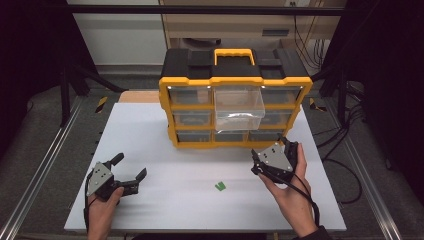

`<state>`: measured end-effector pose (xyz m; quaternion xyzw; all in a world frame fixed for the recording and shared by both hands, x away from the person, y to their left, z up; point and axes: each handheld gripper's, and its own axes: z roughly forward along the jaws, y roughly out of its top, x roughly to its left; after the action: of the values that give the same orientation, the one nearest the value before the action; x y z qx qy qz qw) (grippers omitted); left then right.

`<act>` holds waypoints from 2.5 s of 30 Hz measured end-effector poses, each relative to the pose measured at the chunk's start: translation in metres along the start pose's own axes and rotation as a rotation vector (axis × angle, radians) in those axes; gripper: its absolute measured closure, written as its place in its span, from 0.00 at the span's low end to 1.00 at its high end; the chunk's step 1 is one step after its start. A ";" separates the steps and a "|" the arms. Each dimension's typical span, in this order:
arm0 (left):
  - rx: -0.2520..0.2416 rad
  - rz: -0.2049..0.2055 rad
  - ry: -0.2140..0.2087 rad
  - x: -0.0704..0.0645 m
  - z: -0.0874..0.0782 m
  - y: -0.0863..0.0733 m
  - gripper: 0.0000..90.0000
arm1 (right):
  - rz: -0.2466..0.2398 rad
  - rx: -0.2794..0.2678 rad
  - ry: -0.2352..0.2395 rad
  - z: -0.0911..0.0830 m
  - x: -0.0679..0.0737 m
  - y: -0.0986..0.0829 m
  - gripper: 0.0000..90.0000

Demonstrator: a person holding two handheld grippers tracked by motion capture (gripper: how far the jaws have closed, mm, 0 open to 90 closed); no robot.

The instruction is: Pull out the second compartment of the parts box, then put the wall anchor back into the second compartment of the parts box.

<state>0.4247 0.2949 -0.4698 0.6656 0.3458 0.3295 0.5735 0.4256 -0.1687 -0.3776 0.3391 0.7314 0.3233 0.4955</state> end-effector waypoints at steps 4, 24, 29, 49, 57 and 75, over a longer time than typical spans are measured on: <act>0.003 0.004 -0.001 0.000 0.001 0.000 0.01 | 0.082 0.058 0.133 0.015 0.003 -0.008 0.14; 0.004 0.014 -0.002 -0.001 0.001 0.000 0.01 | 0.160 0.221 0.396 0.045 0.020 -0.020 0.11; 0.001 0.012 -0.001 -0.001 0.001 0.000 0.01 | 0.171 0.247 0.428 0.048 0.021 -0.018 0.11; -0.004 0.012 0.002 0.000 0.000 0.001 0.01 | 0.186 0.316 0.555 0.064 0.044 -0.004 0.10; 0.000 0.016 0.000 0.000 0.000 0.001 0.01 | 0.184 0.341 0.603 0.067 0.055 0.000 0.12; -0.003 0.015 0.001 0.000 0.000 0.001 0.01 | 0.193 0.384 0.673 0.066 0.077 0.000 0.43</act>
<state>0.4246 0.2950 -0.4683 0.6670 0.3405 0.3345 0.5720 0.4667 -0.0970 -0.4360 0.3681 0.8648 0.3186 0.1232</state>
